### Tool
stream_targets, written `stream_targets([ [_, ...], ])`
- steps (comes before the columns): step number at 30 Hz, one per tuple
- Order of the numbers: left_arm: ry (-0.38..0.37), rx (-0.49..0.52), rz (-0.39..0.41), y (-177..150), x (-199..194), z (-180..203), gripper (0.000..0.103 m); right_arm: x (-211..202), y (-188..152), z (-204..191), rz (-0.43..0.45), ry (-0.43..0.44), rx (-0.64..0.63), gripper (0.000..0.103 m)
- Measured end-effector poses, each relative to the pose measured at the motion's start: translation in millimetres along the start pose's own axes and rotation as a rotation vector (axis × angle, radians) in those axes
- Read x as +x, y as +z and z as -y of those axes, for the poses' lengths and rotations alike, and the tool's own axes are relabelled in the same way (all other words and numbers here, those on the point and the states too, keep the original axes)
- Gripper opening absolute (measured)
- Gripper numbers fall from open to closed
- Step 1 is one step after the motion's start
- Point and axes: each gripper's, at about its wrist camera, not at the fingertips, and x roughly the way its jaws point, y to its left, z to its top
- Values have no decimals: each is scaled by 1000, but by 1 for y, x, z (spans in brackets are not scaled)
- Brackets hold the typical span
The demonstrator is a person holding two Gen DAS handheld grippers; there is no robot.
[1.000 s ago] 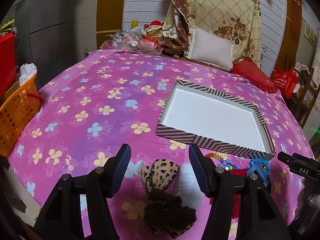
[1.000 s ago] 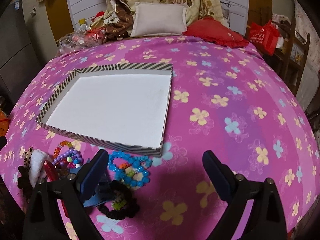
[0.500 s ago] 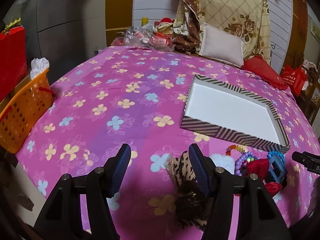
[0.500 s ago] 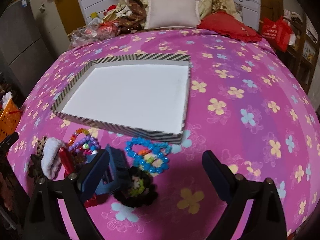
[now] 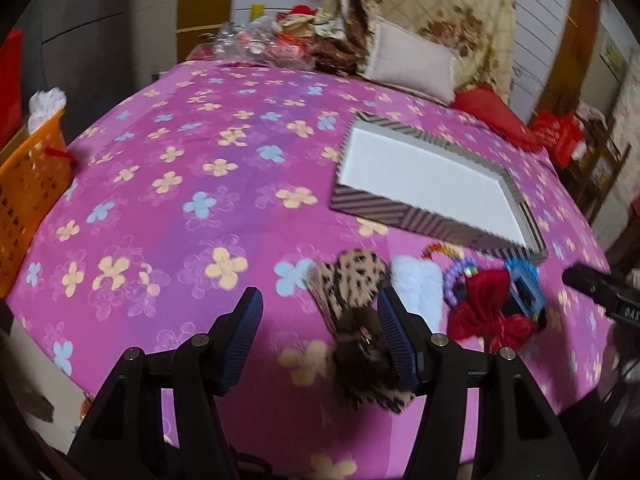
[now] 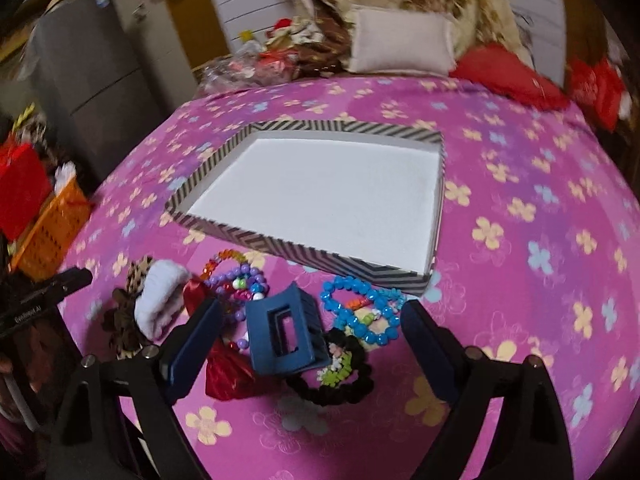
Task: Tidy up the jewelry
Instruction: 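Lower the left tool onto the brown scrunchie and close its fingers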
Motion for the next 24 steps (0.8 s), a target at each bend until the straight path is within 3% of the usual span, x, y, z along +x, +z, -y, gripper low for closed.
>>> stream_targets([
  [4,-20,28,-30,-9,-1,9,51,-2,-4,-6,-10,-51,-74,92],
  [9,-56,-18,-68,-14,7,3,51,4,-14,-5,-51,-43,-97,74],
  [24,-90,-90,-102,-16,11,-8,51,35,-14,-38,-107,-88,-250,74],
])
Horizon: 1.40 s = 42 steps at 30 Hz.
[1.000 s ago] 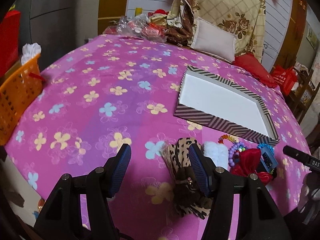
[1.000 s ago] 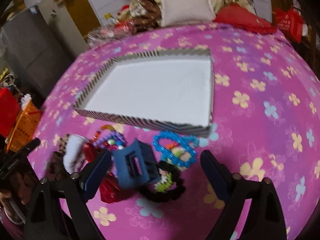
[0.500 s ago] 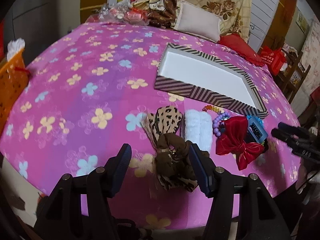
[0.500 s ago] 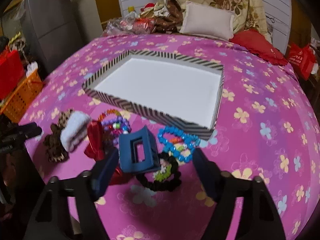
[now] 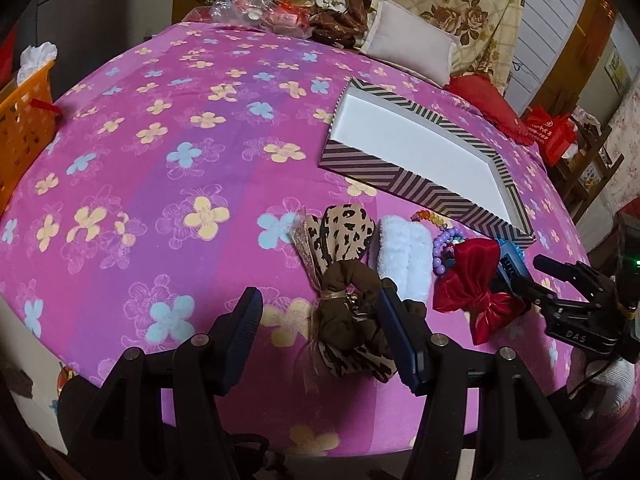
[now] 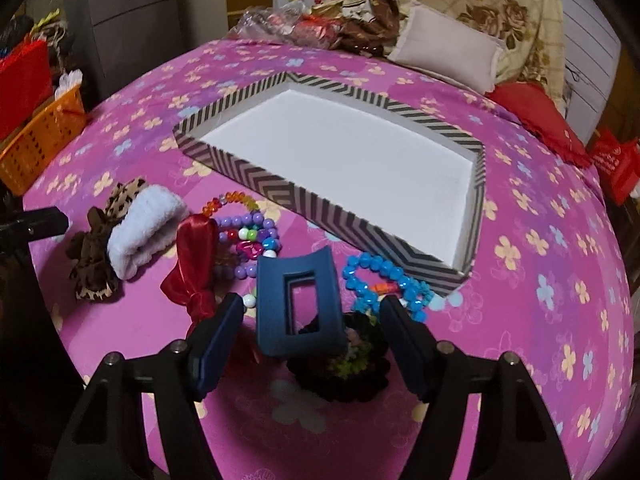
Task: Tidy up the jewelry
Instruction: 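Lower the left tool onto the brown scrunchie and close its fingers, then carry the brown scrunchie into the tray with the left tool while the right tool carries the claw clip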
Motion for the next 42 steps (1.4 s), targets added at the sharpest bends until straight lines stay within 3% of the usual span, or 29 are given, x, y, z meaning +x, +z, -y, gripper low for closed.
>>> stream_targets([
  [12,-56,50,-74,-1,18,16,51,23,2,0,-66,40,22,74],
  [15,-51,56,-89,-1,25,19,51,25,2,-1,-69,60,29,63],
  [21,-25,90,-91,0,33,22,51,28,1,0,-70,55,30,54],
  [25,-39,97,-101,-1,36,23,31,29,0,1,-64,54,24,52],
  [28,-39,99,-95,-2,37,22,25,28,0,-1,-61,52,13,52],
  [42,5,127,-74,-1,32,22,9,25,-2,-2,-56,53,12,51],
])
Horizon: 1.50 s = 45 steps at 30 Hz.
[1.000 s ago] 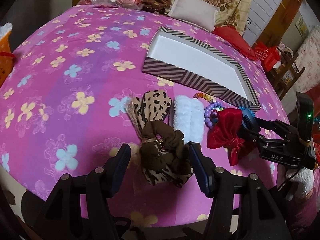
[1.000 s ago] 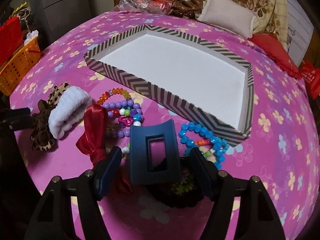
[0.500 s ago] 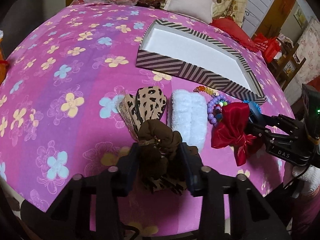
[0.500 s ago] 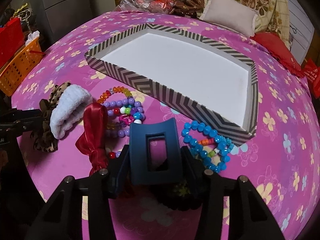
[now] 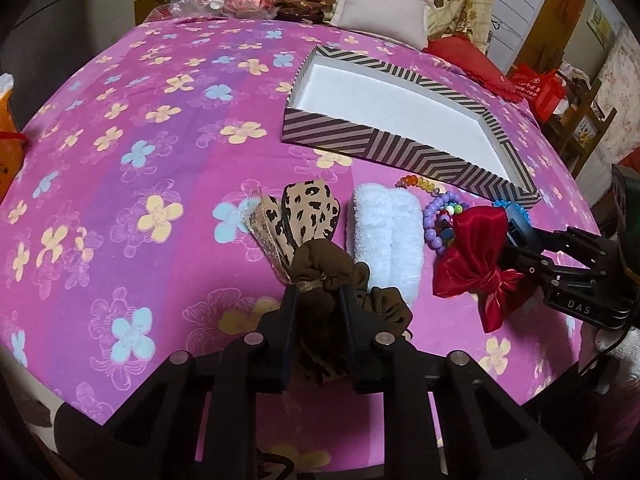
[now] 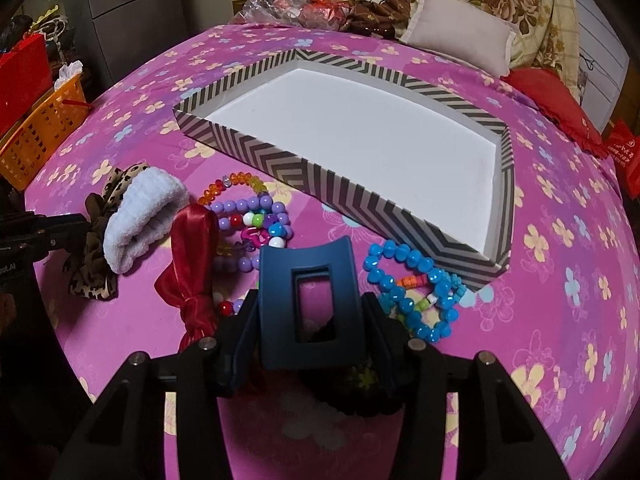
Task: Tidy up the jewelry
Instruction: 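Carry the brown scrunchie into the tray with the left tool while the right tool carries the claw clip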
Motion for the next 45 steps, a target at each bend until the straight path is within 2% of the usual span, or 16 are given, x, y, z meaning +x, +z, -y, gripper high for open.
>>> stream_targets([
  [7,26,7,29,1,-7,-1,4,-7,0,3,19,-5,11,51],
  [16,37,-12,103,13,-35,-11,2,-31,8,15,87,8,48,51],
  [23,18,-12,165,39,-55,-12,3,-40,20,22,122,41,86,51],
  [29,-4,27,215,71,-59,2,3,-43,41,29,167,62,135,51],
  [35,-33,54,221,127,-33,26,3,-29,78,46,180,76,203,51],
  [39,-19,74,218,160,-8,40,3,-8,101,55,163,80,241,51],
  [45,-31,86,158,203,42,45,3,28,141,67,138,81,298,51],
])
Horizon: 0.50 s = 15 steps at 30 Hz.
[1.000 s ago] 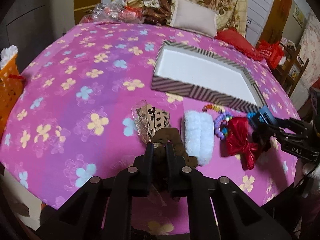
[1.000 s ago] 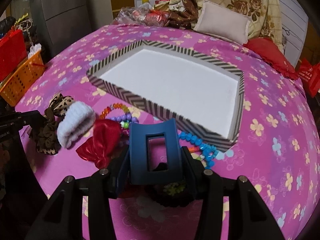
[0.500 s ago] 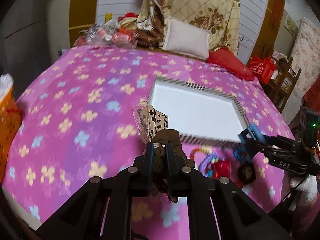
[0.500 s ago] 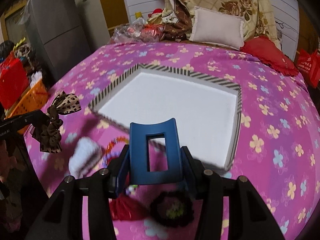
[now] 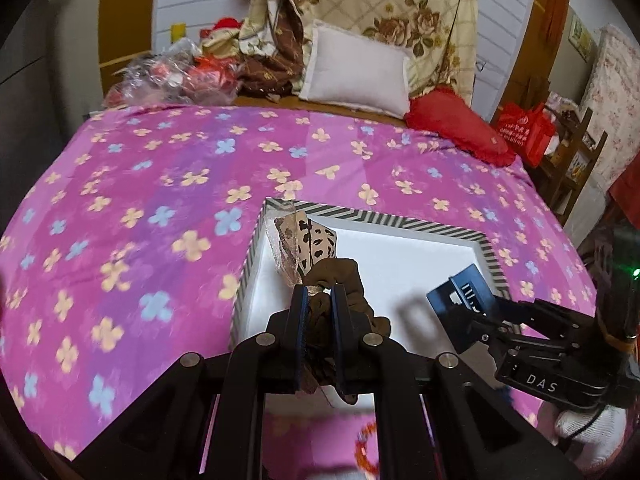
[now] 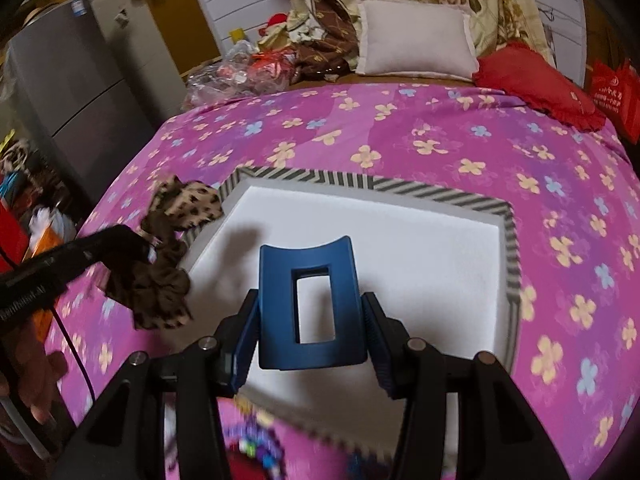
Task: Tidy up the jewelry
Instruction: 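Carry the brown scrunchie into the tray with the left tool while the right tool carries the claw clip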
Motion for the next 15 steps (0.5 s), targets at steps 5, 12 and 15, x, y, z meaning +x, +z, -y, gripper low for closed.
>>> stream_targets([
  [5,9,33,-57,15,43,-6,3,44,27,3,-41,-15,52,51],
  [12,56,64,-104,25,81,-16,3,89,47,8,-63,-30,134,51],
  [15,76,59,-117,28,92,-22,3,104,52,7,-71,-25,154,51],
])
